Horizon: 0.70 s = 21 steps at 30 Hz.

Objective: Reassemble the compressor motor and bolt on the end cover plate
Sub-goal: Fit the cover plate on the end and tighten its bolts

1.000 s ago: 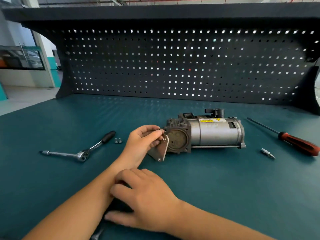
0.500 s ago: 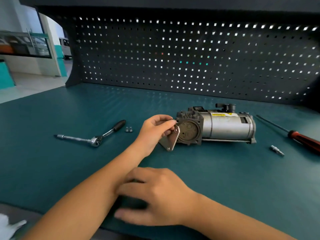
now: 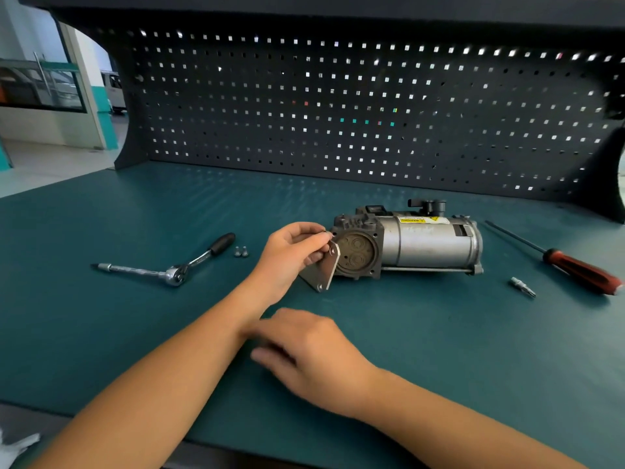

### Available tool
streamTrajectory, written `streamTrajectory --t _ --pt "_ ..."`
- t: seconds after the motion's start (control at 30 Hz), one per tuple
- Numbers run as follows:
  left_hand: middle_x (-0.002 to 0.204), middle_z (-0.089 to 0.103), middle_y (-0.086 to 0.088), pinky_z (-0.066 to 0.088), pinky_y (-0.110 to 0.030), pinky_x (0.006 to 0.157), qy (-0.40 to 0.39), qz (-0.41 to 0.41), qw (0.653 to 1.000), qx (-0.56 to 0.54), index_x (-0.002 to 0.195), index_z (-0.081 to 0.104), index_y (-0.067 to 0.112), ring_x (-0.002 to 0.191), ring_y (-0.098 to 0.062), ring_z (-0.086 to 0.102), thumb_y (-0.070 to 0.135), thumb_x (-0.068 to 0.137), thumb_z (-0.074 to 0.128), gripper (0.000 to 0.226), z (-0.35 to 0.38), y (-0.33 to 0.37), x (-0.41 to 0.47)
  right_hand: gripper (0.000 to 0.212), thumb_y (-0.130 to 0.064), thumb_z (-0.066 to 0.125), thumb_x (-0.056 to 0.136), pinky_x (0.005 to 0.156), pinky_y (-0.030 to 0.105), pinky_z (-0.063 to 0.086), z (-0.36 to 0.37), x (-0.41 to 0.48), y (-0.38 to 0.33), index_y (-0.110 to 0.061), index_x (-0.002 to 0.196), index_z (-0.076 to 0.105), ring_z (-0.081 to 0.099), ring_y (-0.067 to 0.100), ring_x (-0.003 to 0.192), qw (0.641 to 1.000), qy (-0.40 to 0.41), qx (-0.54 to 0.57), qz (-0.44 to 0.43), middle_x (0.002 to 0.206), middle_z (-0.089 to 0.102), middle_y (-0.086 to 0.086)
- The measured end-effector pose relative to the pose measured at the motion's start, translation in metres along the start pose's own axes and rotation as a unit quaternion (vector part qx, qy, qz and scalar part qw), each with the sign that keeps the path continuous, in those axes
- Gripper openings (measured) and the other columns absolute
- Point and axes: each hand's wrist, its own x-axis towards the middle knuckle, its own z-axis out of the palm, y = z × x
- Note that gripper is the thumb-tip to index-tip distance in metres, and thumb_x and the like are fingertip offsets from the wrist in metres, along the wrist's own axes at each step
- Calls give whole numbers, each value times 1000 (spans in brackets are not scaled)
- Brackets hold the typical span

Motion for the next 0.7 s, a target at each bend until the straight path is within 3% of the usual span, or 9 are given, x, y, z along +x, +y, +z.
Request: streamTrajectory --t 0.1,0.23,0.33,0.43,0.5,0.6,0.7 --pt "69 70 3 52 -15 61 13 -6 1000 2 80 63 13 63 -6 62 2 85 63 12 2 1 -1 20 -7 62 84 74 23 44 -8 2 8 -3 104 65 53 11 78 989 77 62 109 83 62 5" --pt "70 70 2 53 -19 66 12 -10 1000 8 83 64 13 67 -9 62 4 85 64 9 1 2 -4 24 1 55 88 74 30 53 -19 8 19 -23 91 59 62 16 73 941 144 160 262 78 57 -10" --pt "72 69 1 53 -22 68 1 -2 1000 -4 84 63 12 67 -8 64 3 86 62 9 1 4 -6 31 6 43 89 52 14 45 -33 13 30 -24 90 54 52 0 49 868 159 276 382 70 59 -4" --pt "71 70 2 53 -16 63 7 -5 1000 -11 83 62 11 65 -5 65 1 85 62 10 3 4 -7 29 4 34 89 37 14 31 -47 13 41 -18 85 53 39 2 36 815 187 281 472 62 49 -2" --pt "71 71 3 53 -14 61 11 -7 1000 -16 83 62 10 65 -4 65 1 85 62 9 3 4 -7 23 -6 36 93 40 17 28 -50 13 49 -18 82 51 37 6 43 816 202 237 487 63 44 -3" --pt "73 72 3 54 -16 64 15 -11 1000 -15 84 62 10 68 -6 67 2 86 61 9 2 4 -6 19 -30 53 92 54 23 35 -50 17 59 -11 89 58 47 8 62 873 162 96 450 69 51 -8" --pt "72 72 2 55 -18 64 12 -14 1000 -5 84 63 10 68 -6 66 2 86 62 9 3 5 -7 25 -29 57 89 57 29 34 -45 23 64 -6 82 63 49 17 68 902 112 -9 417 63 51 -4"
